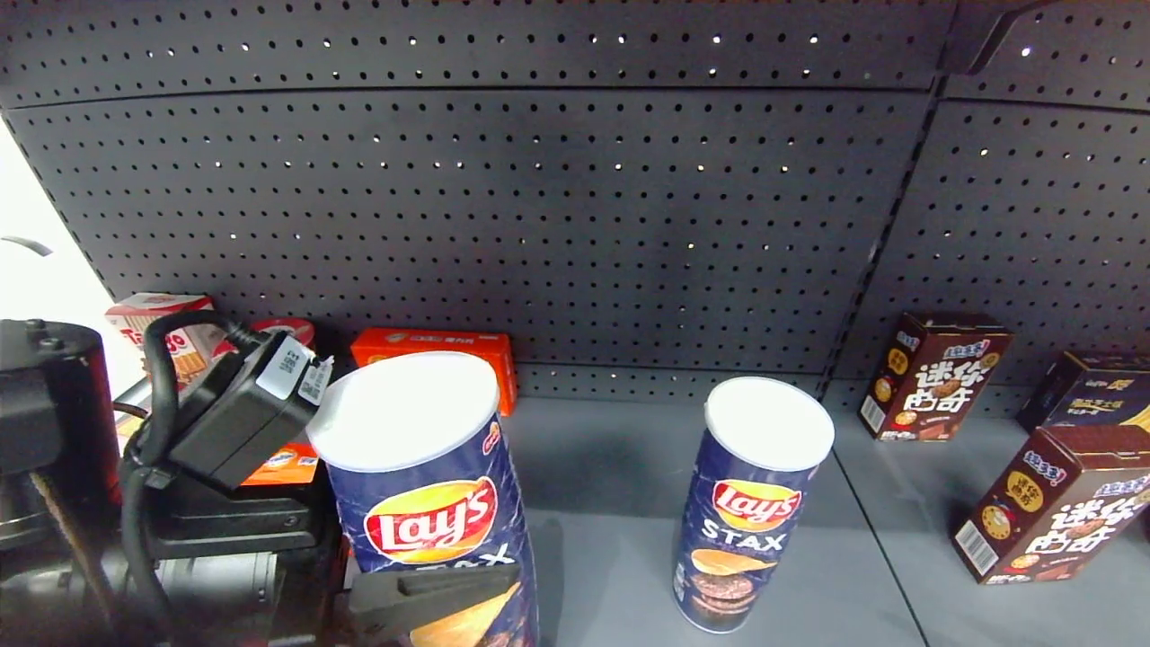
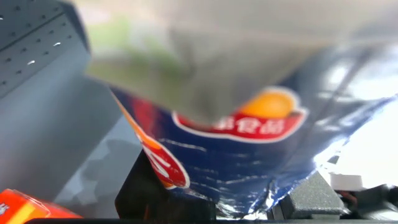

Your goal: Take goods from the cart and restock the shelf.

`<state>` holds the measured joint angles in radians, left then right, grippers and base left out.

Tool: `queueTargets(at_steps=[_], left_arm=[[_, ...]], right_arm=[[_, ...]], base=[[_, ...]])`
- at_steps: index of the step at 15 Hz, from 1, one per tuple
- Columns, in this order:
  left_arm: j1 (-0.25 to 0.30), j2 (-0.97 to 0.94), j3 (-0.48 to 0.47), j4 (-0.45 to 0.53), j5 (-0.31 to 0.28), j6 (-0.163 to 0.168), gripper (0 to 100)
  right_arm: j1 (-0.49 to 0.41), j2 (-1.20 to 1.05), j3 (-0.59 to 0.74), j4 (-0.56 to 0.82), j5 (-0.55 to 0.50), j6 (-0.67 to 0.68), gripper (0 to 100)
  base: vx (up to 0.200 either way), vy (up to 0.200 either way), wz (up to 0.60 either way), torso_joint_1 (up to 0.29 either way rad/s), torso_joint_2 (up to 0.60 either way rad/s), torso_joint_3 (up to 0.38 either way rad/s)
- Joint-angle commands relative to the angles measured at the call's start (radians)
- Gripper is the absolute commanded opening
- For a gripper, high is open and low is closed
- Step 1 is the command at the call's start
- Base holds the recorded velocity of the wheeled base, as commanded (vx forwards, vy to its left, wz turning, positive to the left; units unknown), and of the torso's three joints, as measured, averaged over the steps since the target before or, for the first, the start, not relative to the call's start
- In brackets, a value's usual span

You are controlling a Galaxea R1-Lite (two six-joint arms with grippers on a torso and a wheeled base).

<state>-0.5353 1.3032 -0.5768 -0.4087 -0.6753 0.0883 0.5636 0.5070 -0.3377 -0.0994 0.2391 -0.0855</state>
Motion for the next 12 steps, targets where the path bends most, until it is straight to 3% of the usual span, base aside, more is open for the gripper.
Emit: queueTargets(at_steps=[1, 3, 5, 9, 12], left_arm=[[-0.005, 0.004, -0.003, -0.001, 0.003, -0.004, 0], [-0.012, 0.013, -0.003, -0.001, 0.008, -0.002, 0], [-0.041, 0.019, -0.026, -0.001, 0.042, -0.002, 0], [-0.048, 0.053, -0.072, -0.001, 0.065, -0.002, 0], [-0.037, 0.091, -0.113, -0.001, 0.063, 0.001, 0]], right_arm=[[-0.001, -0.094, 0.035, 0.000, -0.021, 0.000, 100], [-0.028, -0.119, 0.043, 0.003, -0.055, 0.001, 100], [-0.113, -0.142, 0.046, 0.021, -0.162, 0.000, 100], [-0.266, -0.303, 0.074, 0.142, -0.172, 0.000, 100], [-0.283, -0.433, 0.154, 0.153, -0.181, -0.008, 100]], base=[[0.000, 0.000, 0.00, 0.000, 0.00, 0.000], [0.000, 0.000, 0.00, 0.000, 0.00, 0.000], [0.000, 0.000, 0.00, 0.000, 0.00, 0.000], [0.000, 0.000, 0.00, 0.000, 0.00, 0.000], [0.000, 0.000, 0.00, 0.000, 0.00, 0.000]])
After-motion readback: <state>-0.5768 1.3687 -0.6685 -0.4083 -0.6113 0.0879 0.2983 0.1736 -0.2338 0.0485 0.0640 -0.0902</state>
